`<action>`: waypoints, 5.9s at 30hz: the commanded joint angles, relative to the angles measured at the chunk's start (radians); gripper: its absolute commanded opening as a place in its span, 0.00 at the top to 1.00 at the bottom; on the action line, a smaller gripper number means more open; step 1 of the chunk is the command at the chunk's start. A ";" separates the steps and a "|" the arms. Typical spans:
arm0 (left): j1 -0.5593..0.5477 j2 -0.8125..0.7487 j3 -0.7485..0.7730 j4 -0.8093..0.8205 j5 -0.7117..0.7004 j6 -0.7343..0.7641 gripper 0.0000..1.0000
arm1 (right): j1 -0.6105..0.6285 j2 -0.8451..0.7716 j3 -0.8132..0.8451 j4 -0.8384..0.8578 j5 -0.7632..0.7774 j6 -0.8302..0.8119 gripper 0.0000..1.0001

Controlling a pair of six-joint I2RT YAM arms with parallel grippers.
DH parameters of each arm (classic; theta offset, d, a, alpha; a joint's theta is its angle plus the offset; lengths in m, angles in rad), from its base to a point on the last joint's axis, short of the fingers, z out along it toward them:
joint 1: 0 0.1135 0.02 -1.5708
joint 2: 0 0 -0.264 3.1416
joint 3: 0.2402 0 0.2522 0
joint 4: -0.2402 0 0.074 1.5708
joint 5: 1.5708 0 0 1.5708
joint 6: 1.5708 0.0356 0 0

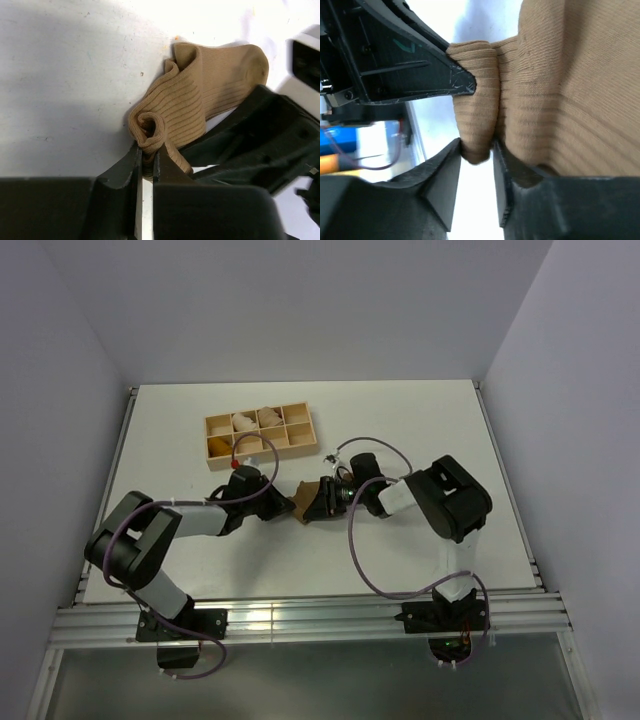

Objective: Roll the socks
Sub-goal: Roll the sock at the center of the board.

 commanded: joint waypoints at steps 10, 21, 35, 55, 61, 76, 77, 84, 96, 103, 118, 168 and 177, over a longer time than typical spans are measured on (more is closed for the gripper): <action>-0.010 0.018 0.092 -0.263 -0.030 0.079 1.00 | 0.196 -0.444 0.015 -0.536 0.703 -0.465 0.38; -0.010 0.018 0.131 -0.370 -0.013 0.091 1.00 | 0.544 -0.388 0.097 -0.529 1.241 -0.706 0.34; -0.010 0.021 0.149 -0.395 0.018 0.094 1.00 | 0.673 -0.158 0.198 -0.486 1.448 -0.846 0.33; 0.005 -0.005 0.112 -0.353 0.029 0.056 0.63 | 0.675 -0.053 0.209 -0.513 1.453 -0.797 0.96; 0.042 -0.060 0.059 -0.318 0.004 0.018 0.25 | 0.650 -0.076 0.189 -0.520 1.395 -0.765 1.00; 0.155 -0.299 -0.112 -0.243 -0.073 -0.021 0.19 | 0.440 -0.184 0.135 -0.503 0.817 -0.552 1.00; 0.157 -0.305 -0.122 -0.228 -0.051 -0.010 0.20 | 0.417 -0.185 0.129 -0.492 0.723 -0.532 1.00; 0.148 -0.293 -0.175 -0.107 0.021 0.004 0.24 | 0.261 -0.115 0.100 -0.347 0.382 -0.333 1.00; 0.076 -0.192 -0.099 -0.068 0.000 0.008 0.27 | 0.118 0.032 0.052 -0.052 0.075 -0.028 0.96; 0.059 -0.120 -0.101 -0.041 -0.002 -0.018 0.32 | 0.101 0.078 0.084 -0.076 0.045 0.007 0.93; 0.053 -0.085 -0.116 -0.031 -0.028 -0.010 0.62 | 0.080 0.149 0.107 -0.027 -0.005 0.087 0.89; 0.053 -0.043 0.077 -0.335 0.044 0.076 1.00 | 0.715 -0.044 0.301 -0.530 1.522 -0.857 0.35; 0.053 -0.055 0.060 -0.320 0.073 0.068 0.99 | 0.718 0.022 0.299 -0.530 1.540 -0.857 0.73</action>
